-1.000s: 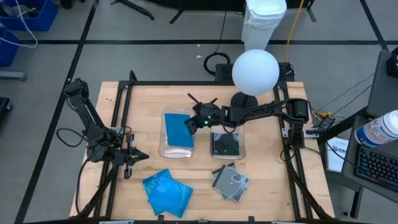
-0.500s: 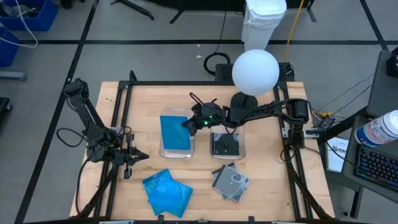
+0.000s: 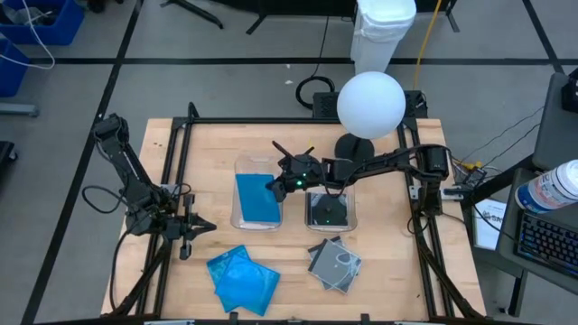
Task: Pick & place jewel cases by type
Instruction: Put the blue CD case into the left transparent bin
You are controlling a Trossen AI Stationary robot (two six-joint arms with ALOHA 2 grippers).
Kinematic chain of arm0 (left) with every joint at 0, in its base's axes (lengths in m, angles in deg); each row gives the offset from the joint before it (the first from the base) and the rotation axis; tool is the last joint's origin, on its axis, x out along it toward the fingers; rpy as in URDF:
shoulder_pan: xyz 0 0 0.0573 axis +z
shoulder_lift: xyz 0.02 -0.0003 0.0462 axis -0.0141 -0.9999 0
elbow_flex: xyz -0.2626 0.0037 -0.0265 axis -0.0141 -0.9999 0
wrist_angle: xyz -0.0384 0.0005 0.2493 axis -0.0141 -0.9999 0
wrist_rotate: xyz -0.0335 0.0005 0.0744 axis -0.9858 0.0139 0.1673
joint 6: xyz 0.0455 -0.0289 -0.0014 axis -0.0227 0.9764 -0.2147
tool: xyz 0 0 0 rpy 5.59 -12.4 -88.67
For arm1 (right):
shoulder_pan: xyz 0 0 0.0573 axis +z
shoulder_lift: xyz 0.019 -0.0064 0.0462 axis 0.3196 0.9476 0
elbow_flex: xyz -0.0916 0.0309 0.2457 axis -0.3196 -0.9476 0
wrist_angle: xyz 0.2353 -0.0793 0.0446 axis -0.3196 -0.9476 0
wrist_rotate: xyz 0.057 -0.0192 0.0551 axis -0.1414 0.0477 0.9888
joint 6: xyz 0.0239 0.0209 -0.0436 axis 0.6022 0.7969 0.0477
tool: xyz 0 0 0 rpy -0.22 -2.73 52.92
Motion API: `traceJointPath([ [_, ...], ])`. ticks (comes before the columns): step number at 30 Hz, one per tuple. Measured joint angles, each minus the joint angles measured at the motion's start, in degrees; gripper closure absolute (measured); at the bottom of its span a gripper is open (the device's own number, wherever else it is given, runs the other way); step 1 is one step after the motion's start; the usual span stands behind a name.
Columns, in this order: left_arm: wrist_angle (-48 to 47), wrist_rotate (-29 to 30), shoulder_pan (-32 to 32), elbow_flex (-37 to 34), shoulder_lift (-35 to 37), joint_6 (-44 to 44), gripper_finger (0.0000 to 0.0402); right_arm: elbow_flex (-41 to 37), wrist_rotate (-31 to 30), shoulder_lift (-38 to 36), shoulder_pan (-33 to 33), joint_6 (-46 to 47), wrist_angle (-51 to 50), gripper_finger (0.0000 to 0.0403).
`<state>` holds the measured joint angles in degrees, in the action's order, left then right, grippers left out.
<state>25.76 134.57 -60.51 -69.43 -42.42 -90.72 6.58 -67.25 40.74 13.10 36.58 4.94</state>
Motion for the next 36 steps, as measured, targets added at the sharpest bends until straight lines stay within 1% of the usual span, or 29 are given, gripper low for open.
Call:
traceJointPath([
  [11,0.0,0.0,0.0,0.0,0.0,0.0,0.0383,0.1,-1.1,0.0,0.0,-0.5,-2.2,0.0376],
  [16,0.0,0.0,0.0,0.0,0.0,0.5,0.0383,0.1,-1.3,0.0,0.2,-2.3,-2.0,0.0371],
  [20,0.0,0.0,0.0,0.0,0.0,1.0,0.0383,0.1,0.4,0.0,0.1,-4.6,-2.4,0.0364],
  [23,0.0,0.0,0.0,0.0,0.0,1.2,0.0383,0.1,0.5,0.0,0.4,-5.4,-2.9,0.0357],
  [28,-0.1,0.0,0.0,0.0,0.0,1.4,0.0383,0.1,-0.6,0.1,0.7,-8.7,-3.1,0.0329],
  [36,-0.1,0.0,0.0,0.0,0.0,2.4,0.0383,0.1,-3.4,0.2,0.7,-12.0,-3.0,0.0258],
])
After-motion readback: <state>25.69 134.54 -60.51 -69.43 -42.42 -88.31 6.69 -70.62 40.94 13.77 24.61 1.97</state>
